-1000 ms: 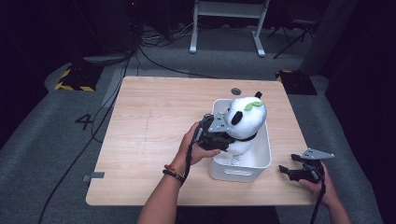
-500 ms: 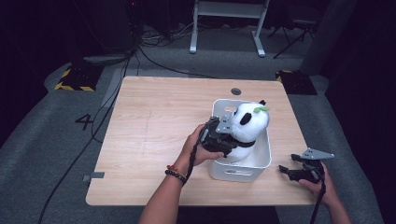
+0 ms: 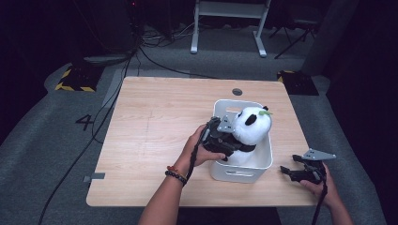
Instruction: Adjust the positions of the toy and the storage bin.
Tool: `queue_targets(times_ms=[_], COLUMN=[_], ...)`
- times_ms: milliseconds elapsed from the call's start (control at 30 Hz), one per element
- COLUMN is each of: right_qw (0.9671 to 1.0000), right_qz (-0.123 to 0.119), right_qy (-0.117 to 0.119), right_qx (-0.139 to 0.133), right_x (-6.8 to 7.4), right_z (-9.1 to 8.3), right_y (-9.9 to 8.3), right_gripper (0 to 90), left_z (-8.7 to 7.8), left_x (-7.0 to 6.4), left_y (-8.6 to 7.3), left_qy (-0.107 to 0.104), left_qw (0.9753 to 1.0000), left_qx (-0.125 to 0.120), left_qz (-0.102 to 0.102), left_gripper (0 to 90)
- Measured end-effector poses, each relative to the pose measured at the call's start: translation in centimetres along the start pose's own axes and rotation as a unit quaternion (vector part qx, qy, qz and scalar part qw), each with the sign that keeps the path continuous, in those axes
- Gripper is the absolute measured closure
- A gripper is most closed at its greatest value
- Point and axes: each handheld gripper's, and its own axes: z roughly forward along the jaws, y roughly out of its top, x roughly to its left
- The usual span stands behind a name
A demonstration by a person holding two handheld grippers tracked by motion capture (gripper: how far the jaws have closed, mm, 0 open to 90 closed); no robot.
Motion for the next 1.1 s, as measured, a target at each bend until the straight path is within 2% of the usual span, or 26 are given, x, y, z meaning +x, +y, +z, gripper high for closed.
queue_targets(times_ms=[300, 600, 633, 667, 833, 1000, 1067, 1100], right_qw=[1.0, 1.0, 1.0, 1.0, 1.0, 1.0, 1.0, 1.0], right_qz=[0.0, 0.0, 0.0, 0.0, 0.0, 0.0, 0.0, 0.0], right_qy=[0.0, 0.0, 0.0, 0.0, 0.0, 0.0, 0.0, 0.0], right_qx=[0.0, 0.0, 0.0, 0.0, 0.0, 0.0, 0.0, 0.0], right_x=[0.0, 0.0, 0.0, 0.0, 0.0, 0.0, 0.0, 0.0], right_z=[0.0, 0.0, 0.0, 0.0, 0.0, 0.0, 0.0, 0.0], right_y=[0.0, 0.0, 0.0, 0.0, 0.0, 0.0, 0.0, 0.0], right_gripper=[18.7, 18.7, 18.7, 18.7, 18.7, 18.7, 18.7, 18.7], left_z=[-0.1, -0.2, -0.2, -0.3, -0.6, -1.0, -1.3, -1.4], left_x=[-0.1, -0.3, -0.3, -0.3, -0.3, -0.4, -0.4, -0.5], left_y=[0.1, 0.2, 0.2, 0.2, 0.2, 0.1, 0.0, 0.0], left_qy=[0.014, 0.025, 0.027, 0.019, 0.018, 0.022, 0.023, 0.026], left_qw=[0.9998, 0.9993, 0.9992, 0.9993, 0.999, 0.9982, 0.9983, 0.9976], left_qx=[-0.008, -0.016, -0.023, -0.022, -0.034, -0.045, -0.046, -0.055], left_qz=[-0.015, -0.023, -0.021, -0.022, -0.024, -0.035, -0.028, -0.032], left_gripper=[30.5, 24.0, 23.6, 23.7, 19.7, 16.6, 16.3, 16.3])
